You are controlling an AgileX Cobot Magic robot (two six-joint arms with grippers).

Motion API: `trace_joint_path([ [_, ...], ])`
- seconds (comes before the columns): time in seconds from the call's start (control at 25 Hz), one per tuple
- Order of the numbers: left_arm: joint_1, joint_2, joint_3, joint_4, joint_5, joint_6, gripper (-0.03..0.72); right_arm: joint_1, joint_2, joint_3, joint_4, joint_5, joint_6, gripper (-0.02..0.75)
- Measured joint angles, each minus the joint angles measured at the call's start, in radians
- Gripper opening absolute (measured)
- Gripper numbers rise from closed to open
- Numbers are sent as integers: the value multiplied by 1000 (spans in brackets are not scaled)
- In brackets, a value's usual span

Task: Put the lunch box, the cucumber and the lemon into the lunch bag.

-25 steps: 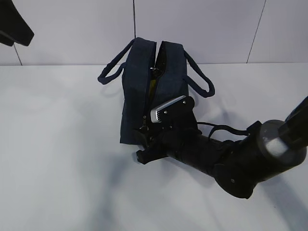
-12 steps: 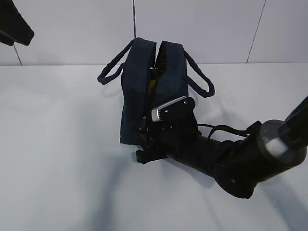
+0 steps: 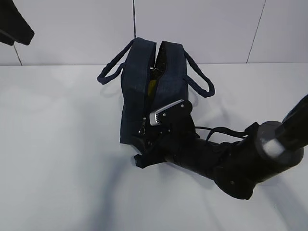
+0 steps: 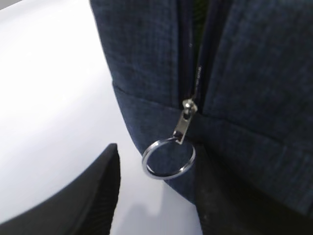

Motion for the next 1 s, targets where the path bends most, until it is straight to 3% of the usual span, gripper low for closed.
trace_joint_path([
  [0.52,0,0,0,0,-5,0,238,0,57,-19,49,-98,8,363],
  [1.0,0,0,0,0,-5,0,238,0,57,-22,88,-98,18,198],
])
